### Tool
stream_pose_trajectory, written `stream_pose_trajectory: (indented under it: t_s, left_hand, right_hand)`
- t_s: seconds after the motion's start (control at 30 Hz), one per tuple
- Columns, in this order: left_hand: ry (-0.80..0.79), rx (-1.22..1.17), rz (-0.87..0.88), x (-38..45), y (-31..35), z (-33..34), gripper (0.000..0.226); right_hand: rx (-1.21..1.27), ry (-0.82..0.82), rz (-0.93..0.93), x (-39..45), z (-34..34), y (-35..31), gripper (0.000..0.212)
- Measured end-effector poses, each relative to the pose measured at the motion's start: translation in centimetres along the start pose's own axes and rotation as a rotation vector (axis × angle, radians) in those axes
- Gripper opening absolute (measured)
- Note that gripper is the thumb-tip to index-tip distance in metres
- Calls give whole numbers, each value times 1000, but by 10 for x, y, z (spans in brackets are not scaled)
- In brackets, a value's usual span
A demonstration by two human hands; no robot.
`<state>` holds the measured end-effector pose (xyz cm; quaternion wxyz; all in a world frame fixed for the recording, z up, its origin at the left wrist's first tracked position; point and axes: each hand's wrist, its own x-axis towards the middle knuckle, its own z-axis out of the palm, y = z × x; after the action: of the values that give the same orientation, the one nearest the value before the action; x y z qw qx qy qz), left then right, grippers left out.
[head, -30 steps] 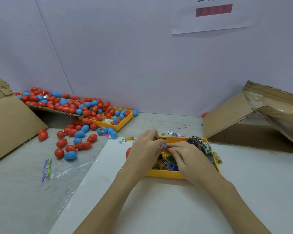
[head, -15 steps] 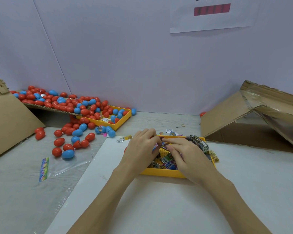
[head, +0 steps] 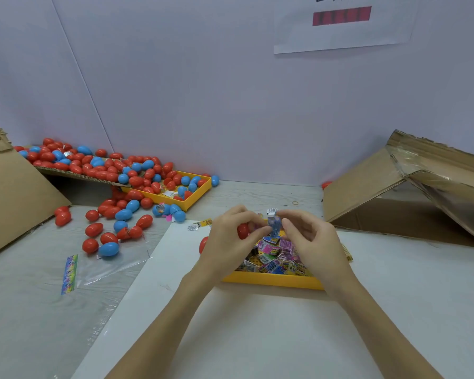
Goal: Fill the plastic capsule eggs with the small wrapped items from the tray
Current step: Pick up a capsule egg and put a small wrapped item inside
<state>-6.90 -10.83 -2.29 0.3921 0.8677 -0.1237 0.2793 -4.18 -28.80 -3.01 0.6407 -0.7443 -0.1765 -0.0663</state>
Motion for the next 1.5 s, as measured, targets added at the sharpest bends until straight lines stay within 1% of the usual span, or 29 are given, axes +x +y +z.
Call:
stream_pose_trajectory:
  t_s: [0.07,0.13,0.23,0.3,0.4,0.47,0.57,0.63,0.73,0.83,0.87,0.93,1.0,1.03,1.07,1.17,1.23,1.33,1.5]
  left_hand:
    - [-31,-100,-50,0,2,0,5]
    - [-68,-170,-78,0,5,0,6]
    - [-82,-190,-81,-2,8,0,7]
    - [-133,-221,-115,-2,8,-1,15]
    - [-247,-429,-296,-2,9,-3,36]
    - [-234,-523,-364,-2,11,-3,38]
    - [-184,-515,-350,-2,12,-5,42]
    - [-174,-512,-339,-2,13,-6,40]
    - [-195,-644,-362,-1,15,-8,33]
    - [-213,-660,-373,-1,17,-9,30]
    - [-220,-653,-367,-1,18,-9,35]
    - [-228,-648,-362,-1,18,-8,52]
    - [-200,-691,-406,0,19,-6,65]
    - [-183,-718,-429,1,19,-6,65]
    - [-172,-728,-435,1,19,-6,60]
    - [-198,-693,-399,1,18,-6,34]
    - [-216,-690,-390,1,17,-5,24]
    - [-226,-707,-372,0,18,-4,22]
    - [-190,-703,-370,-1,18,-3,24]
  right_hand:
    - [141,-64,86,0,0,-2,15]
    - [273,-81,163,-1,0,-3,13]
    - [392,-58,254,-1,0,-3,13]
    - [438,-29,278,0,-1,-3,15]
    - [391,42,264,0,-4,-3,13]
    - [313,66,256,0,-5,-4,14]
    - [251,75,242,-1,-7,-5,14]
    - [234,83,225,-2,-7,-7,12]
    - [190,97,165,-3,-6,-9,12]
    - [155,121,120,-4,-5,-10,17]
    - [146,130,113,-4,-6,-10,19]
    - [137,147,99,-5,-6,-10,23]
    - [133,174,87,-5,-5,-10,24]
    - [134,191,84,-5,-5,-10,23]
    - [136,207,84,-5,-6,-10,22]
    - [131,238,81,-6,-7,-10,18]
    - [127,253,76,-6,-9,-10,20]
    - [143,239,87,-6,-9,-10,20]
    - [127,222,99,-6,-5,-10,18]
